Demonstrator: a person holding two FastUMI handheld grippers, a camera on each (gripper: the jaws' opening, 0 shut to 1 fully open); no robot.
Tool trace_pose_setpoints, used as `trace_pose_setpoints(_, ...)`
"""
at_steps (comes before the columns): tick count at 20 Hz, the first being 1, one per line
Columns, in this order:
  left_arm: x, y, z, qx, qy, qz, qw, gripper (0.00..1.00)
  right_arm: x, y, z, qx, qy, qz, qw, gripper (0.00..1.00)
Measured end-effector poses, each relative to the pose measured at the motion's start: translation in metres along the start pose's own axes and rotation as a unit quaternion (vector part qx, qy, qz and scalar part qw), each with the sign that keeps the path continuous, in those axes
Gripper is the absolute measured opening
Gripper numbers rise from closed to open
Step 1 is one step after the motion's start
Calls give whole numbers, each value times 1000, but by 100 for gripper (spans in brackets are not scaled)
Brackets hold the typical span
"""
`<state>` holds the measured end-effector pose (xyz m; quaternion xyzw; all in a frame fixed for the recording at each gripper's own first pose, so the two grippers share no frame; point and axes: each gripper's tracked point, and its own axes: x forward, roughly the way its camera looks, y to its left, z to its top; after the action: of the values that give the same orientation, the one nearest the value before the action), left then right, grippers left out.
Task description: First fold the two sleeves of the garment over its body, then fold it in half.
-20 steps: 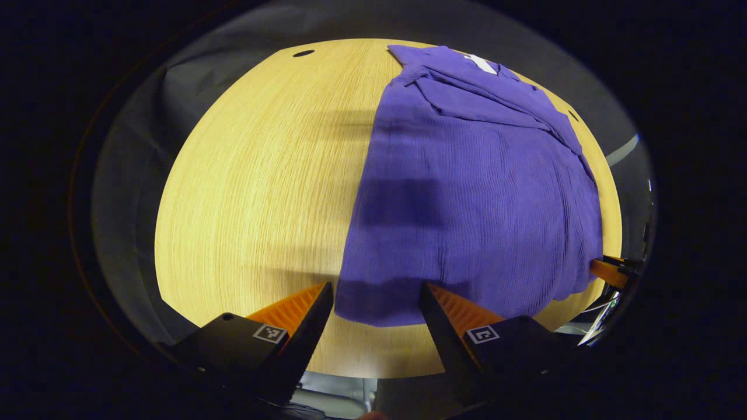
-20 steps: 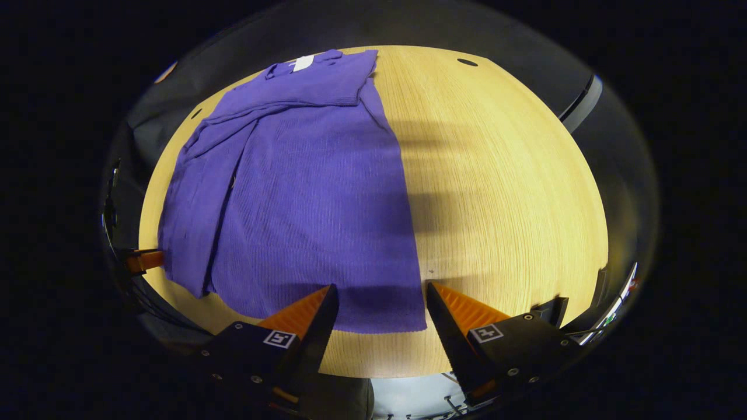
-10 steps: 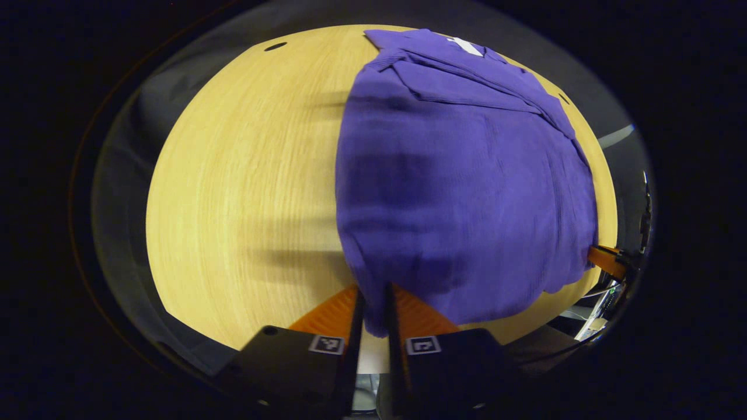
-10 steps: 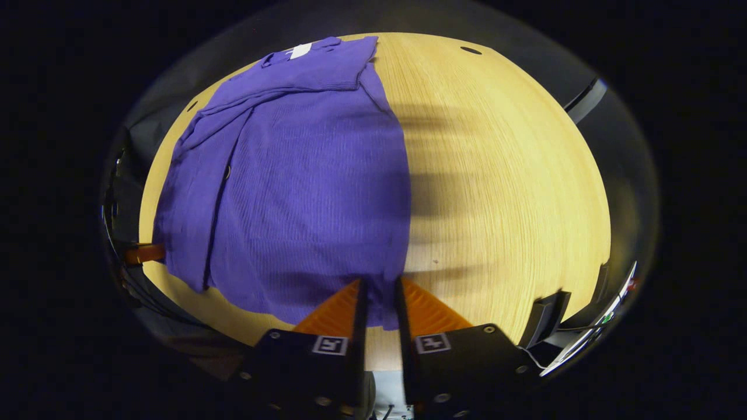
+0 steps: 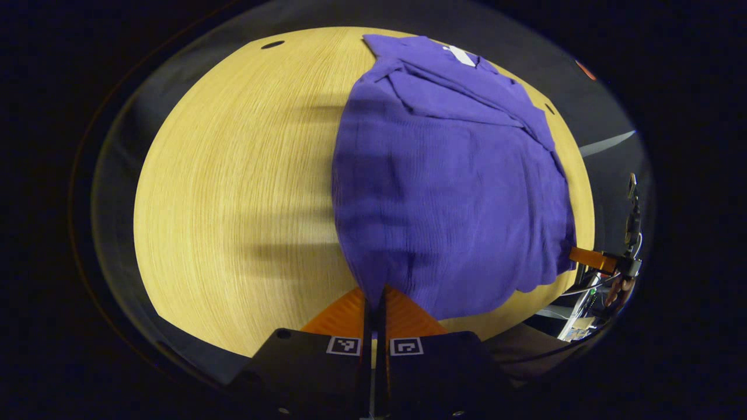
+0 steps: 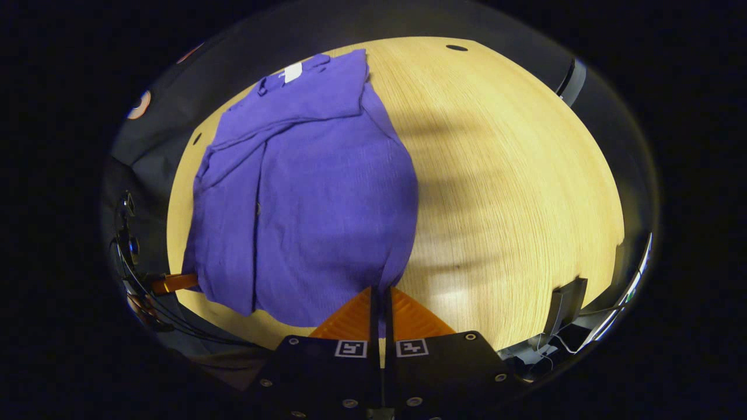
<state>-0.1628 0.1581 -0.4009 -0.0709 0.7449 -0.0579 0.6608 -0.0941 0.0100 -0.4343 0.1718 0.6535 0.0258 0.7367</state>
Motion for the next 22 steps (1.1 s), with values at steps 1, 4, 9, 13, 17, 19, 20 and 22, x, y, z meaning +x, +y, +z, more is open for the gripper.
trace_pose_setpoints(1, -7, -1, 6, 8, -9, -6, 1000, 4, -6, 3, 4, 2, -7, 2, 1000, 4)
trace_pose_setpoints(4, -30, -7, 24, 39, -33, -21, 998, 4, -27, 21, 25, 15, -36, 20, 999, 4)
trace_pose_setpoints(9, -60, -20, 68, 103, -62, -39, 992, 4, -62, 43, 66, 19, -86, 27, 996, 2)
trace_pose_setpoints(13, -82, -36, 107, 135, -89, -54, 985, 4, -87, 58, 98, -6, -121, 18, 992, 1)
trace_pose_setpoints(17, -91, -47, 120, 151, -104, -49, 982, 4, -74, 27, 84, -25, -94, -38, 995, 1)
trace_pose_setpoints(19, -89, -49, 117, 131, -97, -55, 985, 4, -50, 13, 45, -21, -20, -41, 999, 3)
trace_pose_setpoints(20, -88, -46, 113, 123, -92, -53, 987, 4, -36, 11, 32, -8, 2, -37, 999, 6)
trace_pose_setpoints(22, -87, -38, 114, 116, -90, -41, 988, 4, -12, -3, 16, -7, 24, -42, 999, 11)
